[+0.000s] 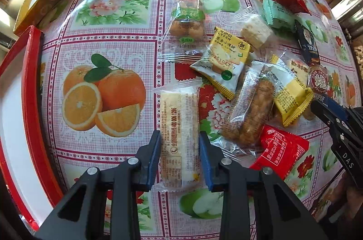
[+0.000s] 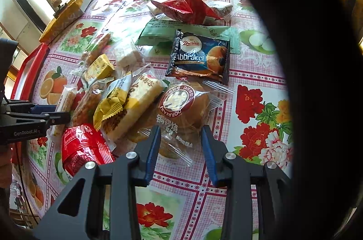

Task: Organize snacks
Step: 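Close the right tool on the round wrapped pastry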

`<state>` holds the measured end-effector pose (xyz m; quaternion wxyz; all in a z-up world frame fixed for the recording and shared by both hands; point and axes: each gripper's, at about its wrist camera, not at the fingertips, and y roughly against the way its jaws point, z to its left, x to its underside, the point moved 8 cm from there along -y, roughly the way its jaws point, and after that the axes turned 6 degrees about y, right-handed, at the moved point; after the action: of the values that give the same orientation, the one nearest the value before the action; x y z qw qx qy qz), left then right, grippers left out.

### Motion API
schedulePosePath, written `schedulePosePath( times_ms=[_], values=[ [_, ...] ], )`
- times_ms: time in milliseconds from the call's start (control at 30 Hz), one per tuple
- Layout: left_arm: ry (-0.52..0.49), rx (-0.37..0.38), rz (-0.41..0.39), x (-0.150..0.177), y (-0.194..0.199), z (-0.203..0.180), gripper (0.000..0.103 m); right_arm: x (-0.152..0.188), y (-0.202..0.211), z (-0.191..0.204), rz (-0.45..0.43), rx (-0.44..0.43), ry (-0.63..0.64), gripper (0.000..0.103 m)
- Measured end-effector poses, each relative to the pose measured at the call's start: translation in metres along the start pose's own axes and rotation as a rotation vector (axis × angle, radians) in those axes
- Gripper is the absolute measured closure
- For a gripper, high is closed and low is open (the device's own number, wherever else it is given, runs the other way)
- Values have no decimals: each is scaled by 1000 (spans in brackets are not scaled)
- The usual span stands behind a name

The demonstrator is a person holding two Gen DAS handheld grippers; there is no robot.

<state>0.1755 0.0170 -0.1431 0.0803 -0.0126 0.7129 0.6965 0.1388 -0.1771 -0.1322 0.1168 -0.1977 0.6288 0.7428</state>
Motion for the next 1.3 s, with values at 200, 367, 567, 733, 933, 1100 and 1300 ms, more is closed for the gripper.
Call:
schedulePosePath(
  times_ms=[200, 367, 567, 733, 933, 1100, 1300],
  values=[
    [6, 2, -26, 24, 7, -2, 71, 2, 11, -2, -35, -13, -15, 86],
    [-1, 11, -30, 39, 4, 1, 71, 10, 11, -3, -35, -52, -37, 86],
    [25, 14, -20, 36, -2, 4, 71, -6, 6, -15, -15, -34, -177, 48],
    [34, 19, -14, 27, -6, 2, 71, -25, -5, -18, 2, 59, -175, 45],
    [34, 30, -13, 24, -5, 8, 71, -24, -17, -6, 50, 137, -32, 56],
    [37, 31, -44, 29, -2, 8, 71, -12, -7, -9, 25, 155, 4, 62],
    [75, 130, -59, 43, 4, 9, 71, 10, 24, -15, -28, 122, -14, 63]
  ],
)
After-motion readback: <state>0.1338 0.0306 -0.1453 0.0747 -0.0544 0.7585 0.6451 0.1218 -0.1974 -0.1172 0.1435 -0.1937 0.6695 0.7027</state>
